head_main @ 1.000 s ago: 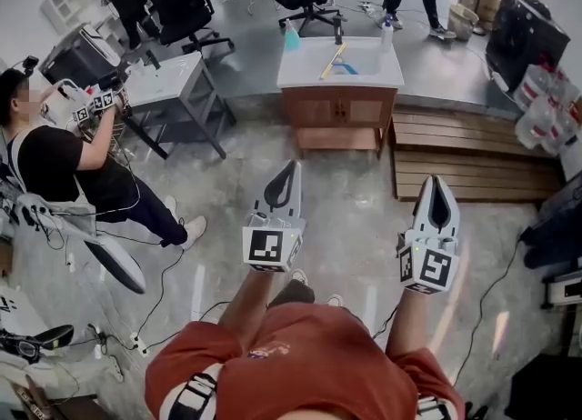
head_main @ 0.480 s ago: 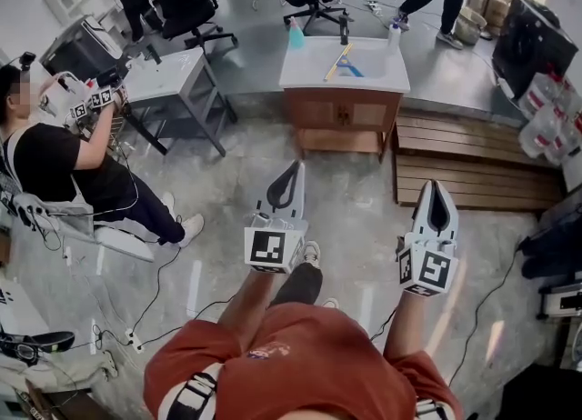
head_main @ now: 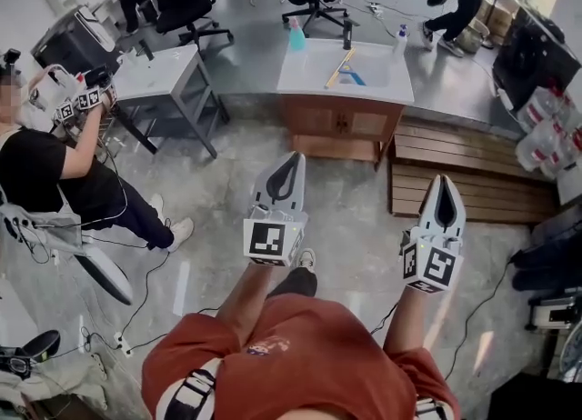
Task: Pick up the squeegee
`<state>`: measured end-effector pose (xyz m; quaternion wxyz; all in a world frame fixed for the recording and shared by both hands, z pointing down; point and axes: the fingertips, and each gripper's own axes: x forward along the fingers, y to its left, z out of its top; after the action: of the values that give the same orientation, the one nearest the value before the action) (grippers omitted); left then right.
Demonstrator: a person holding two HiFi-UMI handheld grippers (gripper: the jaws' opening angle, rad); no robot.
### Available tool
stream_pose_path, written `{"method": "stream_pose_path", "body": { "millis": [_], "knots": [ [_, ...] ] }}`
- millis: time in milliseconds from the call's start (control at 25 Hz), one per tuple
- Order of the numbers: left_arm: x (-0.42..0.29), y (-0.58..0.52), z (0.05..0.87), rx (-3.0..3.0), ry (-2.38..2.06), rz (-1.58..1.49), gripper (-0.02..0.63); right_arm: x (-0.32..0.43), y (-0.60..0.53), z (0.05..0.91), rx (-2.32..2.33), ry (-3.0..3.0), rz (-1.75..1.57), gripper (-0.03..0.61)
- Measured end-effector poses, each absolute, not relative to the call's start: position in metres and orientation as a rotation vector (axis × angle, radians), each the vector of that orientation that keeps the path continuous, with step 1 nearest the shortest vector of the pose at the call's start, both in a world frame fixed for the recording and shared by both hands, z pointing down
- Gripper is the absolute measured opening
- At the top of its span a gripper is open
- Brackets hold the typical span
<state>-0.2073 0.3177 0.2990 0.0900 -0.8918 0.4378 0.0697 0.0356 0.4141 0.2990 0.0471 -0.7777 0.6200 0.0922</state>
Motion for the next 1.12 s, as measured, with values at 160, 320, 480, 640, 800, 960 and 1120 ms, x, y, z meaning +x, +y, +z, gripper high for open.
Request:
{"method": "stream_pose_path", "body": {
  "millis": [160,320,480,640,800,960,1120],
  "knots": [
    [-0.207,0.27,0.293,-2.653,1.288,0.224,0.018,0.036,0.368,0.292,-2.382,1.882,0.297,0.008],
    [-0.205,0.219,0.289,-2.655,1.263,0.237,0.018,0.032,0.319,0.287,-2.388,1.891,0.306,0.008],
    [-0.203,0.17,0.286,-2.64,1.243,0.218,0.018,0.032,0.269,0.282,-2.401,1.897,0.303,0.008],
    [-0.206,0.119,0.289,-2.642,1.247,0.21,0.018,0.029,0.214,0.286,-2.413,1.91,0.281,0.008],
    [-0.211,0.071,0.297,-2.664,1.264,0.204,0.018,0.022,0.163,0.296,-2.418,1.935,0.245,0.008],
    [-0.216,0.027,0.308,-2.689,1.288,0.185,0.018,0.018,0.118,0.309,-2.426,1.953,0.196,0.008],
    [-0.22,-0.005,0.323,-2.712,1.291,0.158,0.018,0.006,0.085,0.326,-2.44,1.98,0.156,0.008]
  ]
}}
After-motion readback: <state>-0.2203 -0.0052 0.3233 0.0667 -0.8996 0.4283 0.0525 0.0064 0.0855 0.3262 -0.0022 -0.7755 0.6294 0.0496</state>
